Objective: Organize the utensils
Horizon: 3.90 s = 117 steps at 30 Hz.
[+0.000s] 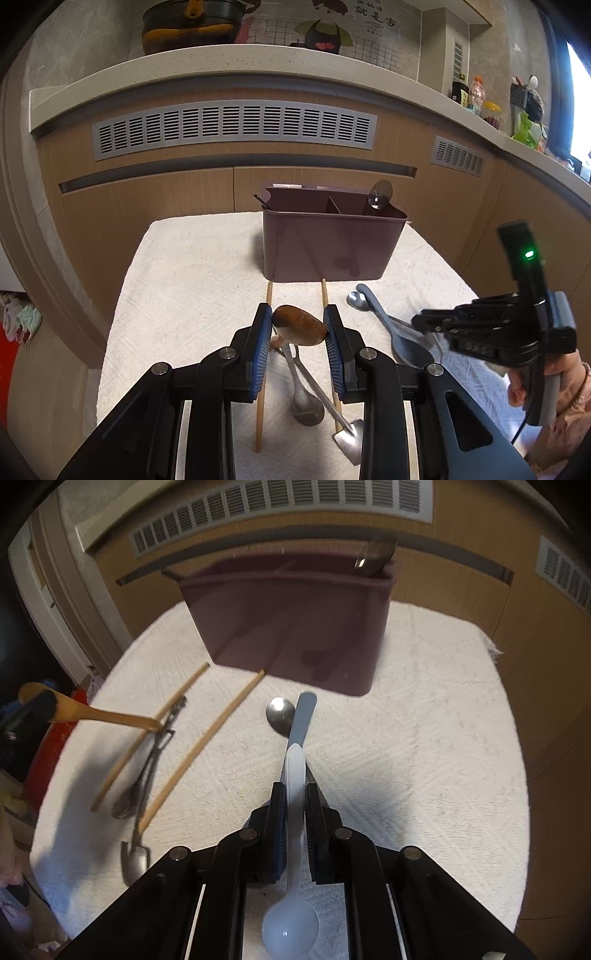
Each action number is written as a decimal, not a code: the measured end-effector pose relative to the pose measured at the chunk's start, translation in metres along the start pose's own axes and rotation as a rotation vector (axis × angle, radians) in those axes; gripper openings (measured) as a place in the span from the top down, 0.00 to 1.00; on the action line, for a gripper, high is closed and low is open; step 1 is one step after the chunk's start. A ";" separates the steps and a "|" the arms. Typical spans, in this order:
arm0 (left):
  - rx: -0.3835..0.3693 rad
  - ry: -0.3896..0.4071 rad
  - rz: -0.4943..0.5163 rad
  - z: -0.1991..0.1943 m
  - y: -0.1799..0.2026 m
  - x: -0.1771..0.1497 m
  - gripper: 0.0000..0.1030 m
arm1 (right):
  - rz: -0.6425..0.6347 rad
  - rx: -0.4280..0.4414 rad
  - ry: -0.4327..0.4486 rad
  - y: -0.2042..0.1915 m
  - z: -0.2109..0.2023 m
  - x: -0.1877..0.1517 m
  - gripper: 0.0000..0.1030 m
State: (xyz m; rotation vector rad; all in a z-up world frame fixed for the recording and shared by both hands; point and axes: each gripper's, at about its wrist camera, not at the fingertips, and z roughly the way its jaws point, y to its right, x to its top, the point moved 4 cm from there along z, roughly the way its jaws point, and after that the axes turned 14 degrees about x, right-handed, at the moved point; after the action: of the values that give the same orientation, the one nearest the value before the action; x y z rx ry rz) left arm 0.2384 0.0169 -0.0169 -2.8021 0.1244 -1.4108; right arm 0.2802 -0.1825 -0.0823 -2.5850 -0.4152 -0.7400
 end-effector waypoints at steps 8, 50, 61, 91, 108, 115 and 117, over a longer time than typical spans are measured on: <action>-0.018 0.032 0.006 -0.020 0.007 0.010 0.78 | -0.018 0.010 0.171 -0.012 -0.072 0.010 0.91; 0.000 -0.440 0.102 0.040 0.003 -0.092 0.82 | -0.015 -0.008 0.099 -0.010 -0.049 -0.007 0.91; -0.036 -0.246 0.033 0.012 0.007 -0.053 0.88 | -0.026 0.013 0.153 -0.014 -0.067 -0.008 0.91; -0.136 0.241 -0.103 0.045 0.003 0.202 0.88 | -0.210 -0.077 0.458 -0.025 -0.105 0.181 0.91; -0.121 -0.018 -0.082 0.123 0.018 0.122 0.76 | -0.089 -0.080 0.293 0.030 -0.013 0.147 0.77; 0.030 -0.099 -0.077 0.105 -0.017 0.063 0.50 | -0.090 -0.147 0.342 0.026 -0.036 0.104 0.30; 0.021 -0.166 -0.084 0.110 -0.021 0.042 0.50 | -0.139 -0.202 0.291 0.019 -0.030 0.088 0.30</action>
State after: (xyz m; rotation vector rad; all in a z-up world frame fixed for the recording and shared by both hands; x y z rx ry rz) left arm 0.3532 0.0310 -0.0478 -2.9232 -0.0094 -1.1781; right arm 0.3467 -0.1979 -0.0160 -2.5929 -0.4514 -1.2453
